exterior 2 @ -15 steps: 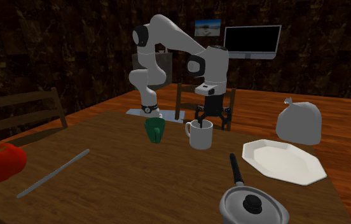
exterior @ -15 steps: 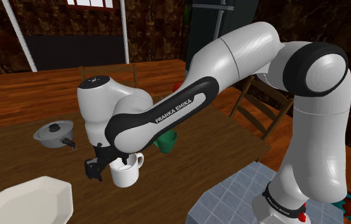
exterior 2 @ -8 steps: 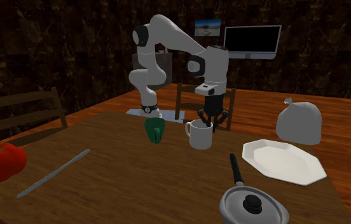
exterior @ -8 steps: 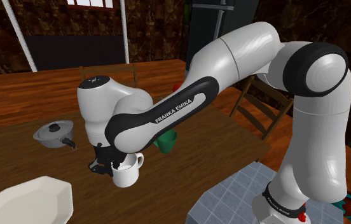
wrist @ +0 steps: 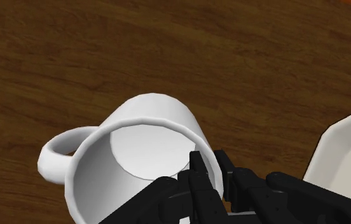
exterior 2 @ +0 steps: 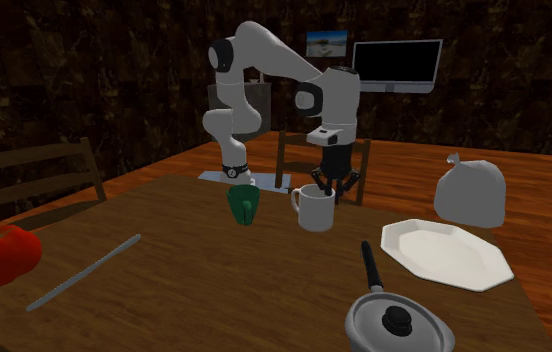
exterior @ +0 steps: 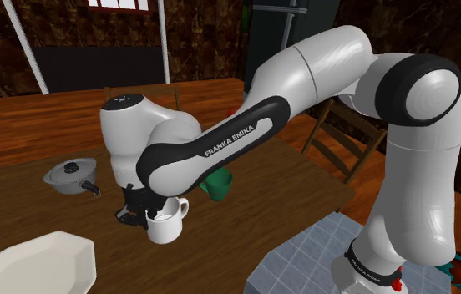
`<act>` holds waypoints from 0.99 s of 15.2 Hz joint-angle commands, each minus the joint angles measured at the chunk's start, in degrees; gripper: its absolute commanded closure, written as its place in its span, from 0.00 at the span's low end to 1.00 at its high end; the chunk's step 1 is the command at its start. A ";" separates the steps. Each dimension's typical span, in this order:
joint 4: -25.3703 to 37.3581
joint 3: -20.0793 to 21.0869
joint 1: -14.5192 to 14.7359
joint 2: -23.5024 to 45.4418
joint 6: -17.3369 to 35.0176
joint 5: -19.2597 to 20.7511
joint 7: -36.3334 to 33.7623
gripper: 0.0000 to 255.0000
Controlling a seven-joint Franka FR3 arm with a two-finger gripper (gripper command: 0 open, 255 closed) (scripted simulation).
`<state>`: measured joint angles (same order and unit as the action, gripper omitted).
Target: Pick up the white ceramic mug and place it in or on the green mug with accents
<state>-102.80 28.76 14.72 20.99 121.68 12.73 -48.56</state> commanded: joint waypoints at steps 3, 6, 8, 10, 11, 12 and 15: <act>1.47 0.36 -0.21 -1.20 -2.50 -0.82 0.57 1.00; 2.70 0.61 -0.34 -2.07 -4.47 -1.41 0.97 1.00; 3.59 0.75 -0.41 -2.59 -5.80 -1.77 1.22 1.00; 4.54 0.88 -0.46 -3.06 -7.15 -2.10 1.45 1.00; 5.03 0.94 -0.48 -3.28 -7.84 -2.25 1.56 1.00; 5.54 1.00 -0.49 -3.49 -8.52 -2.39 1.67 1.00; 7.17 1.15 -0.51 -4.04 -10.61 -2.79 1.96 1.00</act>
<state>-96.03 29.86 14.27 17.21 111.69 10.11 -46.75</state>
